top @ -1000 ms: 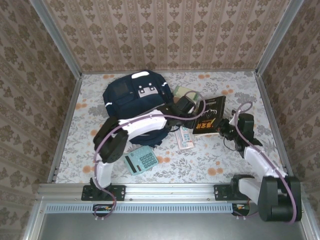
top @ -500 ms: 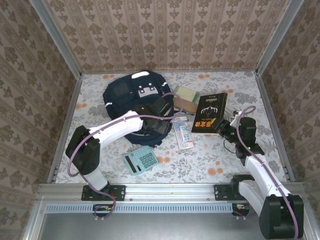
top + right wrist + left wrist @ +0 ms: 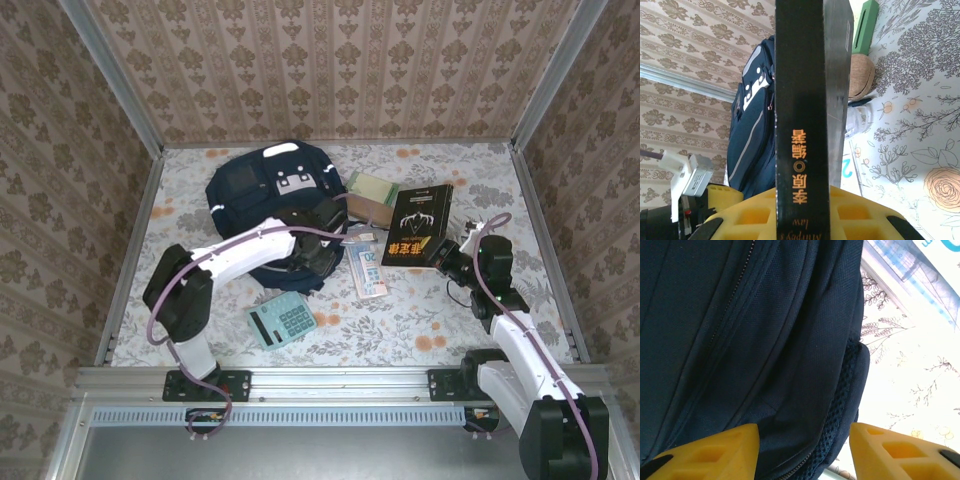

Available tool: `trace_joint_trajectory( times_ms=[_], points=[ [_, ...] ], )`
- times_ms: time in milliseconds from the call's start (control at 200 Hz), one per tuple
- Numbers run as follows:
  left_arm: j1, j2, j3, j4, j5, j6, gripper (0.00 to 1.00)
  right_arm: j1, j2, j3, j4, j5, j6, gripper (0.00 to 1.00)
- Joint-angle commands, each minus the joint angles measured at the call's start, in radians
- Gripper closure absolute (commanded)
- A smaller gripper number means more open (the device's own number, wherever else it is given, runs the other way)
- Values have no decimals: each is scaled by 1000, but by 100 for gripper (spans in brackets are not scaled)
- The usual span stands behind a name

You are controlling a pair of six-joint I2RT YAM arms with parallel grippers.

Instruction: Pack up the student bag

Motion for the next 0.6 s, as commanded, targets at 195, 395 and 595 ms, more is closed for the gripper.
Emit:
trace_joint_trajectory(
  times_ms=[195, 395, 595],
  points=[
    [6, 61, 71, -61, 3, 30, 53, 13, -25, 22, 44, -37, 4, 100],
    [10, 85, 97, -77, 1, 29, 81, 17, -25, 28, 31, -37, 0, 100],
    [14, 70, 175, -145, -33, 32, 100, 19, -25, 27, 32, -35, 0, 100]
  ],
)
